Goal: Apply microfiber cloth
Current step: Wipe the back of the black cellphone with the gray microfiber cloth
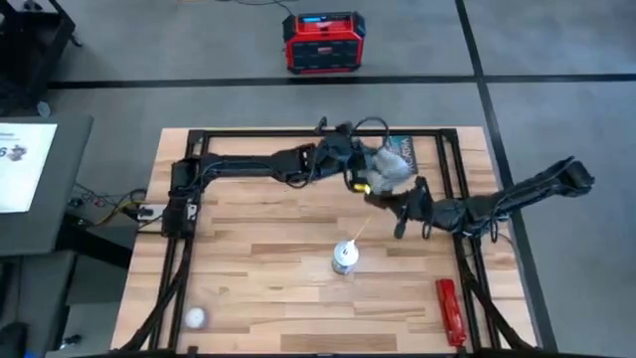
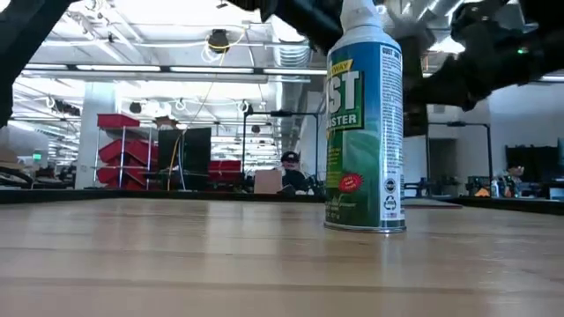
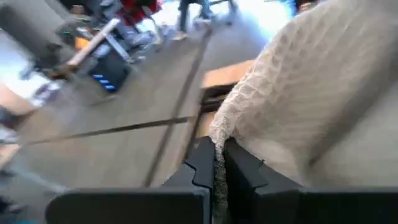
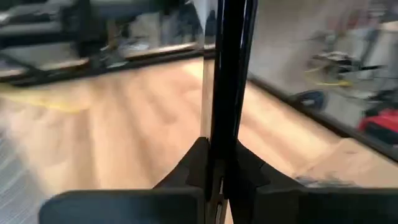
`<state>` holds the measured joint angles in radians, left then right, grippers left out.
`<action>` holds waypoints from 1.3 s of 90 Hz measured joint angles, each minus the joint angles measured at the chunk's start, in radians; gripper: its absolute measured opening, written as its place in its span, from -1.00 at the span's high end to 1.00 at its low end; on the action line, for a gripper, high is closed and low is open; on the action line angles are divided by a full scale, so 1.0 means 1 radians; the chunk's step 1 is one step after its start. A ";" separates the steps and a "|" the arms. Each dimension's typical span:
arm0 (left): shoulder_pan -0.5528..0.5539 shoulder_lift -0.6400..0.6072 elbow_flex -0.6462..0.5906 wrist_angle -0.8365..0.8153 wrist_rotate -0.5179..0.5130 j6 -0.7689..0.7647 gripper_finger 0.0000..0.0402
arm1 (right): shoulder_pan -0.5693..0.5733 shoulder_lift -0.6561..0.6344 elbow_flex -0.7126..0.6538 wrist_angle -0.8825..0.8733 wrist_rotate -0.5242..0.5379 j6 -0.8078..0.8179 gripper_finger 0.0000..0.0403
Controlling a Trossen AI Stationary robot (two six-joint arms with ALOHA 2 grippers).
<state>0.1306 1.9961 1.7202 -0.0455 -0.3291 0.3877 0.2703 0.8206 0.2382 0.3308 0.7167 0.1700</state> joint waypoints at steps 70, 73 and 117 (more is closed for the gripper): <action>-0.109 -0.118 -0.039 -0.079 -0.089 0.025 1.00 | -0.106 -0.004 0.001 -0.143 0.203 0.083 0.94; -0.115 -0.117 -0.039 -0.091 -0.085 0.009 1.00 | -0.109 -0.006 0.001 -0.142 0.203 0.084 0.94; -0.134 -0.097 -0.327 0.325 -0.035 -0.176 1.00 | -0.092 -0.081 0.001 -0.082 0.168 0.055 0.94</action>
<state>-0.0039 1.8986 1.3927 0.2796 -0.3643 0.2116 0.1784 0.7391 0.2394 0.2492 0.8844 0.2252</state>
